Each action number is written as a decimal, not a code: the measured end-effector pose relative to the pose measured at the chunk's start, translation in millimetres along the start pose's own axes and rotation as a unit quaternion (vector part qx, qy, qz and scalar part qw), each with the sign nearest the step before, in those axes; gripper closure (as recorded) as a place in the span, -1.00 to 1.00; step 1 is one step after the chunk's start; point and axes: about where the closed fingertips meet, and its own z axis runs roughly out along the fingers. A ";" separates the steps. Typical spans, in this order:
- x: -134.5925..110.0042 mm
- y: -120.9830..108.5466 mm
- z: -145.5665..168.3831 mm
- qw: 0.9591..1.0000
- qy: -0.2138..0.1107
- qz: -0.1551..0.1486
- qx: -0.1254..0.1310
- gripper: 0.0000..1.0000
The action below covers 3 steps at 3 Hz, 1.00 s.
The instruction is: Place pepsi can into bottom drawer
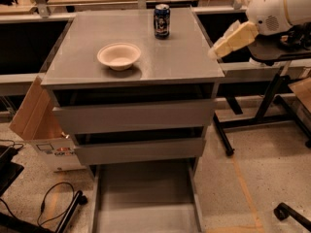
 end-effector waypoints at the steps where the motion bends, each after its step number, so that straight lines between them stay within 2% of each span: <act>1: -20.1 -17.3 41.6 0.995 -0.084 0.041 0.022 -1.00; 2: -29.9 -35.6 43.3 0.992 -0.102 0.046 0.057 -1.00; 3: -29.8 -35.6 43.1 0.992 -0.101 0.045 0.058 -1.00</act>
Offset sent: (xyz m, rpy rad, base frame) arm 0.0329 0.0277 0.0018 0.1640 -0.0439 -0.0067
